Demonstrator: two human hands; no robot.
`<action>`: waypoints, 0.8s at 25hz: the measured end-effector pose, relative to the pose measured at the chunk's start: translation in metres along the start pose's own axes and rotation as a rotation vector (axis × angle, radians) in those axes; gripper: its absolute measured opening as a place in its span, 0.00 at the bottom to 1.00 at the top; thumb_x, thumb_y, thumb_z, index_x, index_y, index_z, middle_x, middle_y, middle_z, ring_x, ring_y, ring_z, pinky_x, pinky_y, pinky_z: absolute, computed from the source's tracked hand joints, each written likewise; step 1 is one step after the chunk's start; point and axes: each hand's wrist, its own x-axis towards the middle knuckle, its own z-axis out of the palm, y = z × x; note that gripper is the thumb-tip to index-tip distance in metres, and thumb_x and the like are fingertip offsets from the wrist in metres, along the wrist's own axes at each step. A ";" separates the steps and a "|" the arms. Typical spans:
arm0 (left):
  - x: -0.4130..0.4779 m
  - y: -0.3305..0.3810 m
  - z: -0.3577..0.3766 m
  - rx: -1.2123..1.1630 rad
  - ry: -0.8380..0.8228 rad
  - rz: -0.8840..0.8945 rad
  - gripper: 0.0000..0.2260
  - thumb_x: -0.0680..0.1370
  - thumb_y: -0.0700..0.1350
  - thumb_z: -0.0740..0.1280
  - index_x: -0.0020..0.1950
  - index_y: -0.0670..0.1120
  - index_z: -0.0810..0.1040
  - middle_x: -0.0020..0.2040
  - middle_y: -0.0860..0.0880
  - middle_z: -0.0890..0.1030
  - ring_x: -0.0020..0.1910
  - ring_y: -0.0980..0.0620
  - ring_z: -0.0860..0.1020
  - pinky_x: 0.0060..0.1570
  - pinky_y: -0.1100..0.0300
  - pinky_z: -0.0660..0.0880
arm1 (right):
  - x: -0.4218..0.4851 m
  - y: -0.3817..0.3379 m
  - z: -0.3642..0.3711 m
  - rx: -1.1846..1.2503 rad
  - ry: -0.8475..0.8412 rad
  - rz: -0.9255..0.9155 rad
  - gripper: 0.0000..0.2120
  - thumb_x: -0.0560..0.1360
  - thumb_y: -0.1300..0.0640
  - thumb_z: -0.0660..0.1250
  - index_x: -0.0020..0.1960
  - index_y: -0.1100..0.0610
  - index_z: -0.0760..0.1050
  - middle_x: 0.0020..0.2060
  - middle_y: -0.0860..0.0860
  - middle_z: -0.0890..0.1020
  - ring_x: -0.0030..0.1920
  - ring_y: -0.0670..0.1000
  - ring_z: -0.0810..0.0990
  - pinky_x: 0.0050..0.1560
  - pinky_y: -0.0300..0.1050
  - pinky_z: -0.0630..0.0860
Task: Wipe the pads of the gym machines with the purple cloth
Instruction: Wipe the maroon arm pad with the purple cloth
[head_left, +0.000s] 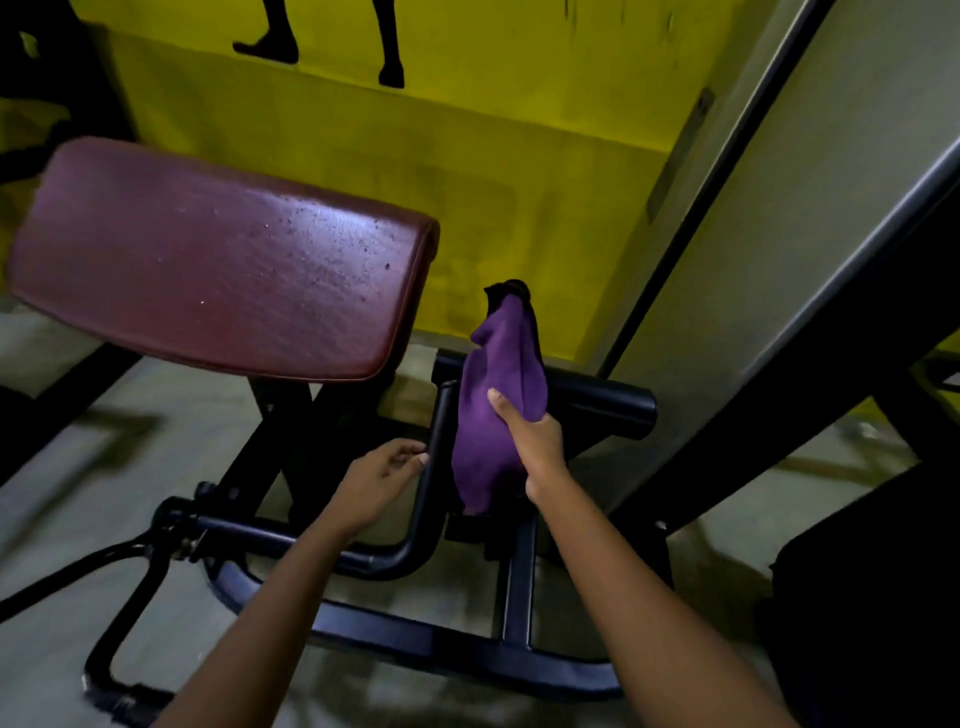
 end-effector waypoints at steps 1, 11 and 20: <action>-0.007 0.002 0.003 -0.053 0.011 -0.006 0.09 0.78 0.46 0.64 0.57 0.49 0.77 0.50 0.49 0.81 0.49 0.54 0.78 0.45 0.67 0.70 | -0.005 -0.003 -0.005 0.011 -0.025 -0.030 0.29 0.65 0.43 0.75 0.60 0.57 0.74 0.55 0.53 0.81 0.55 0.55 0.78 0.61 0.54 0.74; -0.150 0.022 0.046 -0.917 0.320 -0.442 0.23 0.80 0.58 0.51 0.52 0.43 0.79 0.45 0.45 0.83 0.41 0.49 0.82 0.45 0.58 0.75 | -0.102 -0.022 -0.032 -0.071 -0.957 0.084 0.10 0.64 0.62 0.73 0.44 0.61 0.80 0.34 0.52 0.83 0.34 0.48 0.81 0.36 0.36 0.78; -0.354 -0.017 0.051 -1.127 1.091 -0.575 0.21 0.80 0.58 0.51 0.52 0.48 0.79 0.46 0.47 0.85 0.45 0.48 0.80 0.51 0.50 0.75 | -0.238 0.084 0.042 -0.544 -1.567 0.249 0.11 0.75 0.52 0.67 0.44 0.60 0.79 0.39 0.52 0.83 0.35 0.44 0.82 0.39 0.35 0.78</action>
